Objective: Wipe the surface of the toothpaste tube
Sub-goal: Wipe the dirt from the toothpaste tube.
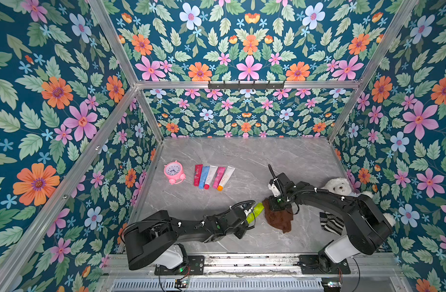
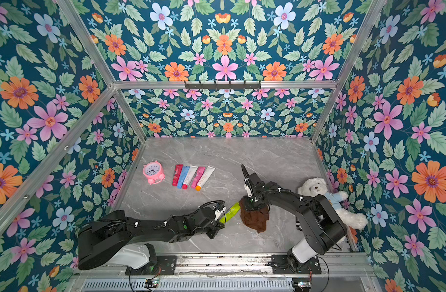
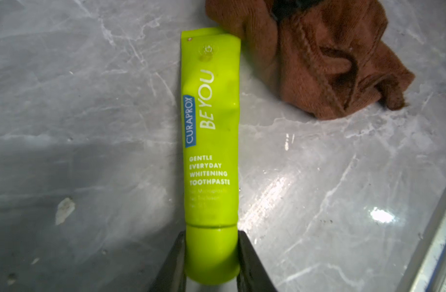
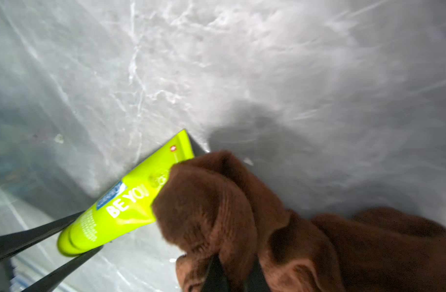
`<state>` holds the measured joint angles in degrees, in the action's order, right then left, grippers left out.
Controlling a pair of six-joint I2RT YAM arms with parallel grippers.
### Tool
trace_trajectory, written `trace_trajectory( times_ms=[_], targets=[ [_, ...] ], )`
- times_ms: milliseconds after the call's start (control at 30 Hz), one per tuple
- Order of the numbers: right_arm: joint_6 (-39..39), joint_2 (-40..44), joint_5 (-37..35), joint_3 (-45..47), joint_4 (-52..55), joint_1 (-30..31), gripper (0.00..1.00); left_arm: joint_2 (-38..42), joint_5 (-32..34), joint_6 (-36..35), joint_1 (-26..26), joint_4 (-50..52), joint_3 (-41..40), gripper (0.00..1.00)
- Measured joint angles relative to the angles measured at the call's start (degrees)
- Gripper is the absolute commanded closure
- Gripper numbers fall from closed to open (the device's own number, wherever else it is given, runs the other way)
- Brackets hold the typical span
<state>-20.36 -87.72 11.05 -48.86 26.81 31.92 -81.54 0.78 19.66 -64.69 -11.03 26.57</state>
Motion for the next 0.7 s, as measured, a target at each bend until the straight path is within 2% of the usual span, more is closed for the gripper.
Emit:
trace_trajectory(
  times_ms=[100, 233, 367, 533, 567, 600, 700],
  targets=[
    [-0.04, 3.37, 1.86, -0.02, 0.15, 0.81, 1.00, 0.50, 0.00, 0.00, -0.07, 0.17, -0.31, 1.00],
    [-0.61, 5.51, 7.80, -0.22, -2.21, 3.32, 1.00, 0.09, 0.00, 0.00, -0.07, 0.13, -0.17, 1.00],
    [-2.01, 1.49, 12.52, -1.22, -5.33, 6.16, 1.00, -0.63, -0.02, 0.00, -0.07, -0.09, 0.35, 1.00],
    [-2.67, -5.57, 14.64, -1.20, -8.28, 7.63, 1.00, -0.28, -0.04, -0.02, -0.07, 0.00, 0.17, 1.00],
    [-3.13, -6.23, 14.51, -1.01, -8.74, 7.82, 0.92, -0.28, -0.04, -0.02, -0.09, 0.00, 0.13, 1.00],
    [-3.21, -6.43, 14.27, -0.94, -9.20, 8.02, 0.88, -0.28, 0.00, -0.02, -0.09, 0.00, 0.13, 1.00],
    [-3.26, -6.47, 13.99, -0.48, -10.19, 8.31, 0.86, -0.48, 0.00, -0.02, -0.15, 0.04, 0.26, 1.00]
  ],
)
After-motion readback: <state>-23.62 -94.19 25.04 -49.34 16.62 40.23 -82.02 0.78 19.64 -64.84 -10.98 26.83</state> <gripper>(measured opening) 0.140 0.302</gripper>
